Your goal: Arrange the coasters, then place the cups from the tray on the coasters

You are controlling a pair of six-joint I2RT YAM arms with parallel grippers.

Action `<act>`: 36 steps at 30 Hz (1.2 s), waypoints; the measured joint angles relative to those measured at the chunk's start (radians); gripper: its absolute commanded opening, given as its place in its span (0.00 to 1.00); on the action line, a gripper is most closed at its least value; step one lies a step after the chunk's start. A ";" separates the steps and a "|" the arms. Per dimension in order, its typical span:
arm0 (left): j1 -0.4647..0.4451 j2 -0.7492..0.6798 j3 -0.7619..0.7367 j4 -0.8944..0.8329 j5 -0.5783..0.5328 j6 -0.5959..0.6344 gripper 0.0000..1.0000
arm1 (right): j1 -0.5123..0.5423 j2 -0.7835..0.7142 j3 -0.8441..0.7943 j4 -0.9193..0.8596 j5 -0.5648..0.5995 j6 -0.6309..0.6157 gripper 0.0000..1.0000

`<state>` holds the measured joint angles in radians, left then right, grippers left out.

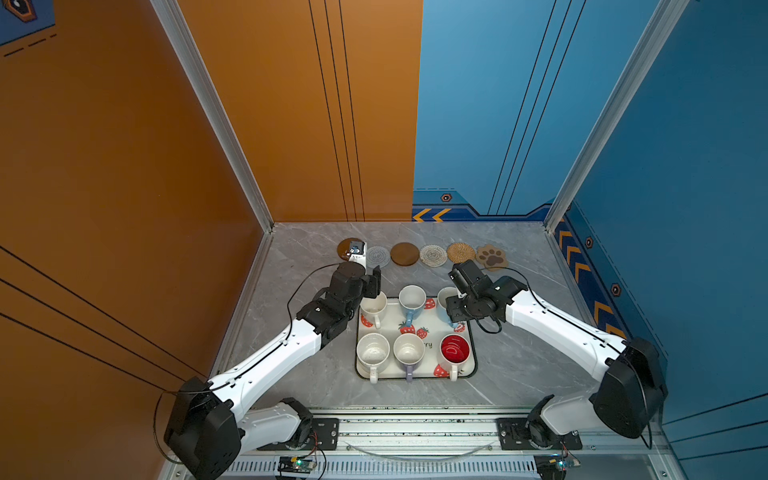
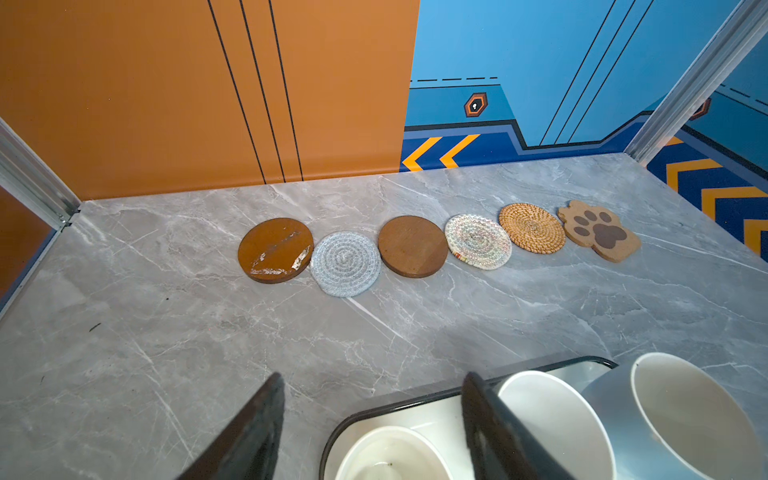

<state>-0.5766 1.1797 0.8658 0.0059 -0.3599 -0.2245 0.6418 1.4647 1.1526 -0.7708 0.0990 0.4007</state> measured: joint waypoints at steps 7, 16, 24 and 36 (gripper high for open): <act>0.009 -0.031 -0.016 0.014 0.000 0.000 0.68 | 0.006 0.010 0.000 -0.004 -0.018 0.002 0.56; 0.016 -0.034 -0.016 0.032 0.001 0.000 0.68 | 0.005 0.082 0.000 -0.005 -0.024 0.008 0.44; 0.022 -0.034 -0.018 0.033 0.002 0.000 0.68 | 0.003 0.143 0.005 -0.005 -0.038 0.007 0.37; 0.029 -0.034 -0.027 0.032 0.002 -0.001 0.68 | -0.010 0.162 0.019 -0.005 -0.043 0.008 0.32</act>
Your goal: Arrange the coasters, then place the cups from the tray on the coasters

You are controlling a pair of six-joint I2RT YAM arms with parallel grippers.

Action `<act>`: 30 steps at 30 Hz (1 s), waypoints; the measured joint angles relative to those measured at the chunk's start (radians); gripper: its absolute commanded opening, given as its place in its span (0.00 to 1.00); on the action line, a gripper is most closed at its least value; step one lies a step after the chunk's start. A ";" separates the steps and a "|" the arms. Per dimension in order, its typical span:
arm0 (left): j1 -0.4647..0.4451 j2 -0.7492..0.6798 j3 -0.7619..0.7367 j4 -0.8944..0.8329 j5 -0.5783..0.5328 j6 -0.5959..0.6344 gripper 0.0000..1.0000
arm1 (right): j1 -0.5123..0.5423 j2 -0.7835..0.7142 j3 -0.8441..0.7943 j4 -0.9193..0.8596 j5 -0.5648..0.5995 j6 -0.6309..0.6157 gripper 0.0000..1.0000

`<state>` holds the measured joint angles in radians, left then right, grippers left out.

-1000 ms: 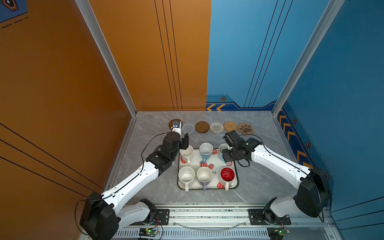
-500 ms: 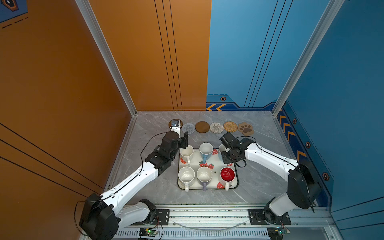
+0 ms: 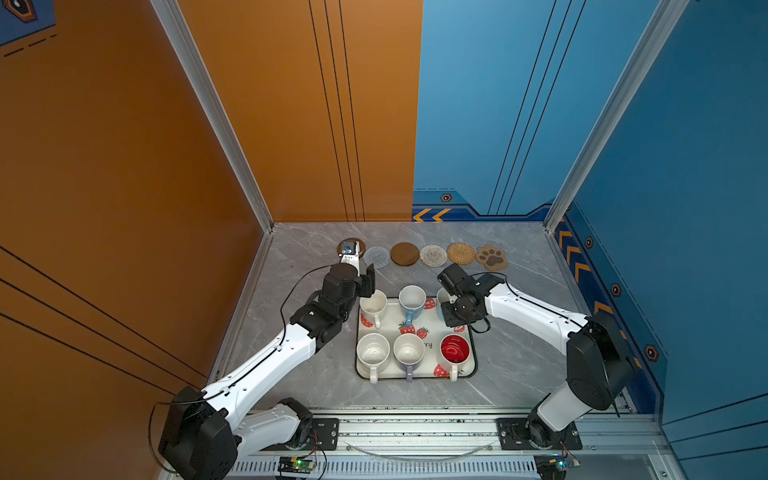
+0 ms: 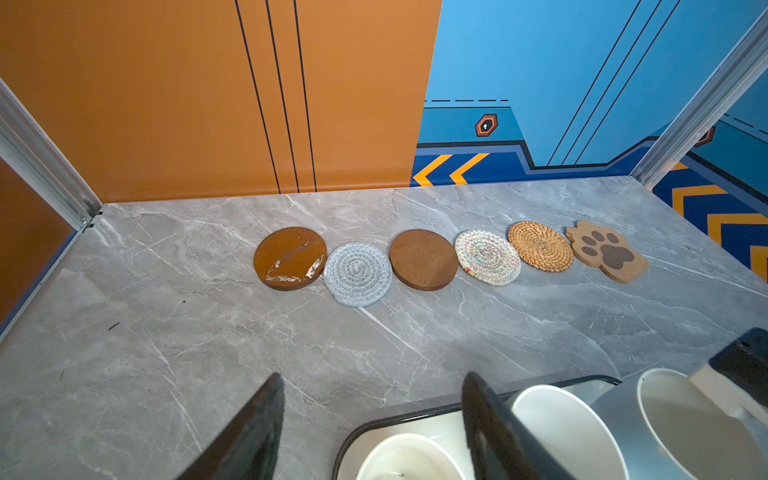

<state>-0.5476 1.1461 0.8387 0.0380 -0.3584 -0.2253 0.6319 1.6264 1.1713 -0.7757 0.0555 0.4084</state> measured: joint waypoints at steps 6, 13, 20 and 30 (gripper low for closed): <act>0.000 -0.001 0.000 0.000 0.000 0.000 0.68 | -0.002 0.011 0.000 0.000 0.000 0.000 0.28; 0.006 -0.013 -0.002 -0.001 -0.001 0.000 0.69 | -0.004 0.039 0.001 0.001 -0.002 0.004 0.10; 0.006 -0.020 -0.008 -0.003 -0.001 0.000 0.69 | -0.004 0.040 0.014 -0.002 -0.003 0.010 0.00; 0.039 -0.045 -0.047 0.004 0.000 0.000 0.69 | -0.004 0.008 0.075 -0.054 0.033 0.007 0.00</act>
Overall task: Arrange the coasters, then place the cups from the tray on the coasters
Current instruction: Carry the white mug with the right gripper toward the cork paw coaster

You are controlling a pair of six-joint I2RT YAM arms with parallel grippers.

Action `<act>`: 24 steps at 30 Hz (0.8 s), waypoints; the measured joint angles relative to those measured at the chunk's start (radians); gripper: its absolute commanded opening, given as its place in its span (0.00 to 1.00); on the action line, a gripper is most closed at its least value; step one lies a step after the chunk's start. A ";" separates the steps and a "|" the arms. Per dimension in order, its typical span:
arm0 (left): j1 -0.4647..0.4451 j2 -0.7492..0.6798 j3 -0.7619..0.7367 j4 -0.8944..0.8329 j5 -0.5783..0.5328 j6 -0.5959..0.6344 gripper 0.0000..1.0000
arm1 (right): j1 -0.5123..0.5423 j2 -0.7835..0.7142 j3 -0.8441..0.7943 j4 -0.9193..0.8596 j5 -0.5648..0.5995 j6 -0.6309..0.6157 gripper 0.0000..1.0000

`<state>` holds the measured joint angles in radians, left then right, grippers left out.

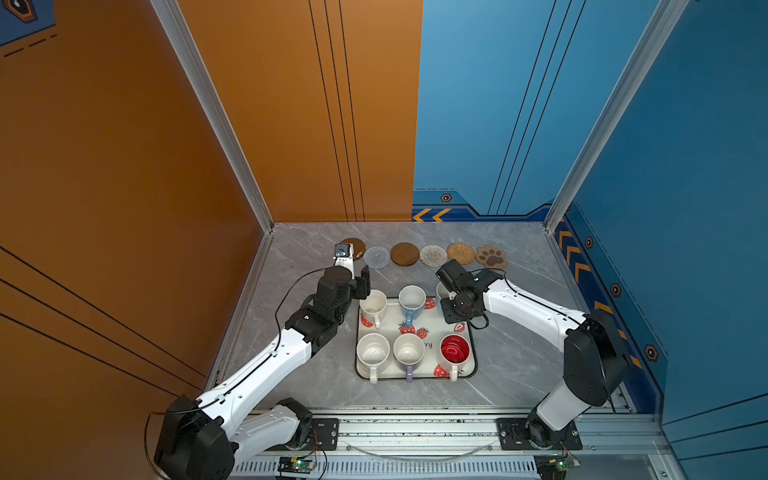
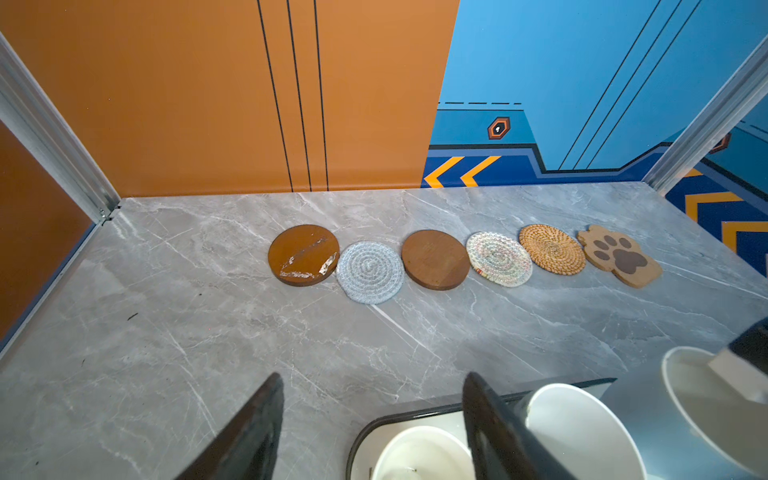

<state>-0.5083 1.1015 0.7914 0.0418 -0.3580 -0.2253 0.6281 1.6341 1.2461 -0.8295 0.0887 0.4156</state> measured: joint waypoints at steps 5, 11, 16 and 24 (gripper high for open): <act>0.045 -0.002 -0.005 0.000 0.008 -0.004 0.68 | -0.013 -0.009 0.070 -0.039 0.014 -0.026 0.00; 0.052 -0.027 -0.010 0.000 0.036 -0.034 0.68 | -0.112 -0.009 0.158 -0.065 -0.014 -0.079 0.00; 0.058 -0.082 -0.027 0.001 0.036 -0.037 0.68 | -0.208 -0.005 0.256 -0.079 -0.040 -0.105 0.00; 0.072 -0.098 -0.054 0.008 0.037 -0.037 0.68 | -0.322 0.124 0.445 -0.085 -0.086 -0.129 0.00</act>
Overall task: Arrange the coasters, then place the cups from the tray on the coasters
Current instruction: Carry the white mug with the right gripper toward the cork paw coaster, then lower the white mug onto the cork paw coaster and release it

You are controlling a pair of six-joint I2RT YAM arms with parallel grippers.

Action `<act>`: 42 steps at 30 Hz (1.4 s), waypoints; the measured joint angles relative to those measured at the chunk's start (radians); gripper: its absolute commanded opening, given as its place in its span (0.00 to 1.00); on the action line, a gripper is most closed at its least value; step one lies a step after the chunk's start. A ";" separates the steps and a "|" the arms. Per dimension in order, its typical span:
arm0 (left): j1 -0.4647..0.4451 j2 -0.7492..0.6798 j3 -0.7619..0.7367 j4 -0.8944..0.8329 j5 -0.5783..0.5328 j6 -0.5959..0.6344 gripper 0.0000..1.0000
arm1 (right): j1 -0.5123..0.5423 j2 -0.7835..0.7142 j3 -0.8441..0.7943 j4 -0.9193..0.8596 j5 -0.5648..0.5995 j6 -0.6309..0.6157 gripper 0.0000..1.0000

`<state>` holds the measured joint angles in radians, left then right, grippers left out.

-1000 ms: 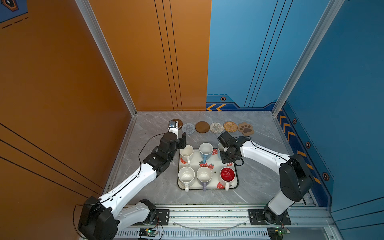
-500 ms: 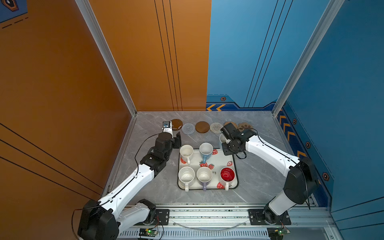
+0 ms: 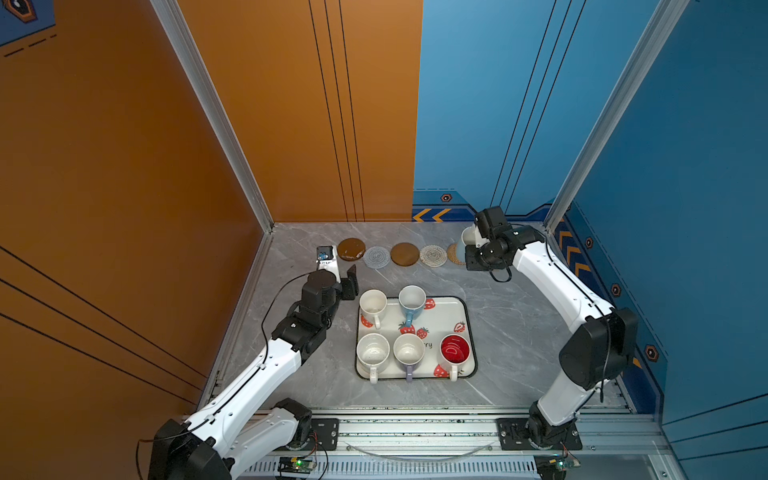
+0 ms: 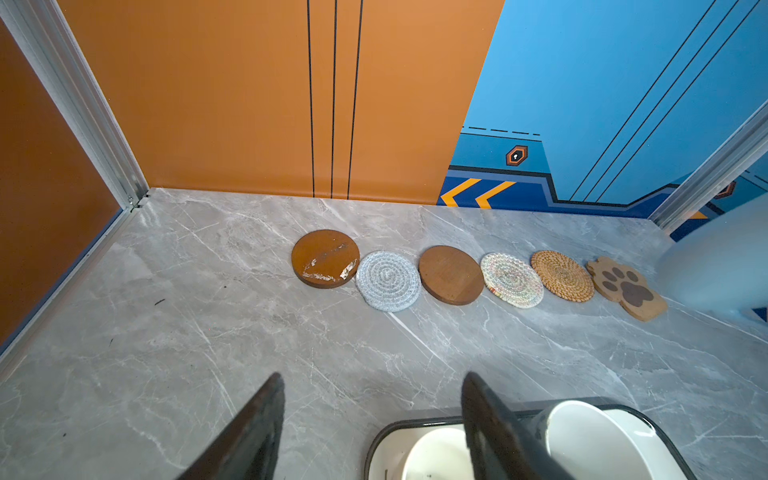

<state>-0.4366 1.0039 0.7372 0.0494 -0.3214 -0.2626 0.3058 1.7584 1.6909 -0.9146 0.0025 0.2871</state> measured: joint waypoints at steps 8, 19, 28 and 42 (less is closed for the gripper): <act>0.024 0.008 -0.003 0.000 0.001 0.000 0.68 | -0.105 0.257 0.297 -0.080 0.041 -0.031 0.00; 0.053 0.015 -0.024 0.016 0.055 -0.030 0.68 | -0.190 0.532 0.546 -0.153 0.085 -0.062 0.00; 0.057 0.045 -0.024 0.038 0.073 -0.045 0.68 | -0.246 0.576 0.583 -0.171 0.117 -0.078 0.00; 0.057 0.054 -0.024 0.039 0.080 -0.049 0.67 | -0.266 0.615 0.596 -0.170 0.106 -0.081 0.00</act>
<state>-0.3798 1.0576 0.7128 0.0883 -0.2409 -0.3115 0.0399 2.3737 2.2871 -1.0843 0.1085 0.2062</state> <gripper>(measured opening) 0.676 0.124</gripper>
